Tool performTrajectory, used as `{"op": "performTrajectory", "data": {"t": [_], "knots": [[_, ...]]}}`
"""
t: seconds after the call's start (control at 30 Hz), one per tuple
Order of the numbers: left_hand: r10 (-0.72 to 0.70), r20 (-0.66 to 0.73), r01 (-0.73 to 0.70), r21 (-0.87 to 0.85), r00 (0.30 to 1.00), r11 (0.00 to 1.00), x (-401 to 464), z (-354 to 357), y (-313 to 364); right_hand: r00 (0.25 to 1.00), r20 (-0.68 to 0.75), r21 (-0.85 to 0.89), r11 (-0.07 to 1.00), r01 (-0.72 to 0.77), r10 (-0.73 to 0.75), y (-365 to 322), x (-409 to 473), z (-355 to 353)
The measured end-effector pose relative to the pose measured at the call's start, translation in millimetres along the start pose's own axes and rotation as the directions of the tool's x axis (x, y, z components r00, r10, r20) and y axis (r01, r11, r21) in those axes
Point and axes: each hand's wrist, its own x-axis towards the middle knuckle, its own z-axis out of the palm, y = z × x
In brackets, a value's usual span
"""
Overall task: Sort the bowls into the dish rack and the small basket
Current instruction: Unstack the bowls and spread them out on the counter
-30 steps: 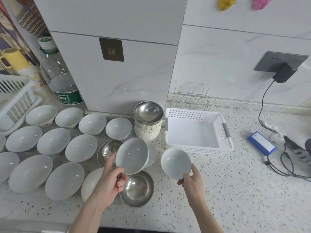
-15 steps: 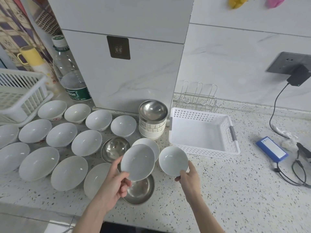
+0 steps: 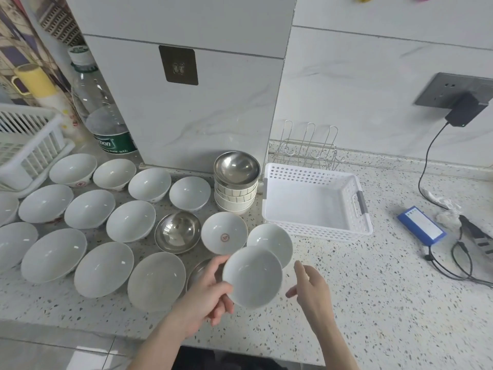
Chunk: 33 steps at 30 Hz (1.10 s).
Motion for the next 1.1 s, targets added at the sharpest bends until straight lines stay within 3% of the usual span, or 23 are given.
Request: {"op": "performTrajectory", "data": {"t": [0.1, 0.17, 0.23, 0.47, 0.77, 1.1], "knots": [[-0.007, 0.041, 0.003, 0.085, 0.999, 0.996, 3, 17, -8, 0.979, 0.193, 0.087, 0.995, 0.044, -0.061, 7, -22, -9], [-0.016, 0.053, 0.009, 0.122, 0.998, 0.993, 5, 25, -14, 0.967, 0.245, 0.198, 0.98, 0.014, -0.063, 13, -32, -11], [-0.021, 0.067, 0.01, 0.166, 0.997, 0.986, 6, 31, -18, 0.969, 0.238, 0.213, 0.977, 0.008, -0.06, 21, -36, -10], [0.018, 0.07, -0.045, 0.407, 0.997, 0.913, 7, 40, -23, 0.982, 0.179, 0.015, 0.998, 0.061, -0.062, 41, -31, -7], [0.132, 0.116, -0.176, 0.594, 0.984, 0.785, 5, 42, -28, 0.968, 0.236, -0.064, 0.993, 0.1, -0.082, 48, -26, 0], [0.098, 0.027, -0.087, 0.728, 0.995, 0.68, 6, 44, -30, 0.957, 0.274, -0.061, 0.991, 0.115, -0.094, 53, -20, 6]]}}
